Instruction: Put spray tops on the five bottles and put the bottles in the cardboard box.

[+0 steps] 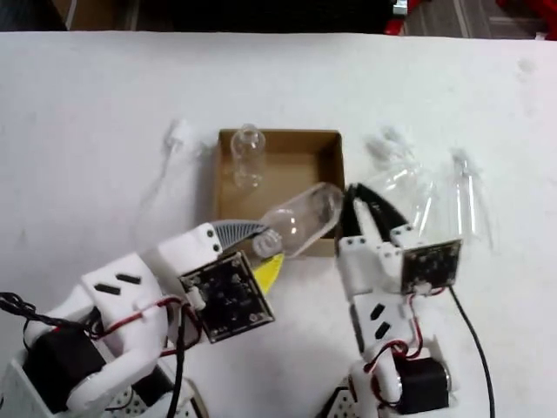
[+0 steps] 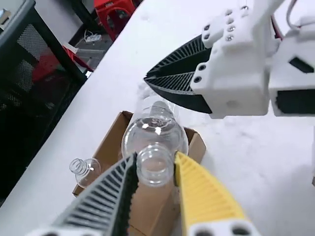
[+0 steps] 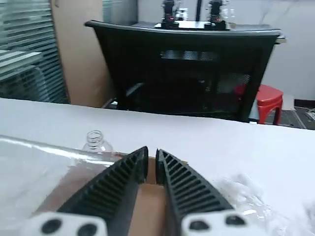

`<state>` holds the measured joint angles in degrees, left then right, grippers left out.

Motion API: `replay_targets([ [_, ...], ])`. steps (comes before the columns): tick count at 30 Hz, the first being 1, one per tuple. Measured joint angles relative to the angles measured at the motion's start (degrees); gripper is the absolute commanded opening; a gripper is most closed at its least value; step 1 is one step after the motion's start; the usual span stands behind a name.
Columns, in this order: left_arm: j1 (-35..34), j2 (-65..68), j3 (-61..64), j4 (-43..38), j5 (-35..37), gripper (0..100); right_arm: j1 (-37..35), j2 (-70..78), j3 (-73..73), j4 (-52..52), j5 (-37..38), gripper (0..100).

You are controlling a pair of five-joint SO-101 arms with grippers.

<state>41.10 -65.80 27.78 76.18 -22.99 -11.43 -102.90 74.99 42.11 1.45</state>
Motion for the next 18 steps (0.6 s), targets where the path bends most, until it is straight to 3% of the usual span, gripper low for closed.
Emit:
replay_targets([
  [7, -4.2, 0.3, 0.0, -5.9, 4.5, 2, 0.0, 0.0, 2.3, 0.0, 0.0, 1.6],
  [11, -4.5, 3.3, -0.1, -4.8, 4.7, 2, 4.3, -0.1, -0.6, 0.0, -0.9, 1.6],
  [14, -4.5, 7.5, 0.0, -3.0, 4.7, 2, 7.1, -0.3, -2.8, 0.0, -5.7, 1.6],
  [18, -2.8, 8.7, -0.4, -1.0, 4.7, 2, 3.5, -0.3, -0.4, -2.4, -7.2, 1.6],
])
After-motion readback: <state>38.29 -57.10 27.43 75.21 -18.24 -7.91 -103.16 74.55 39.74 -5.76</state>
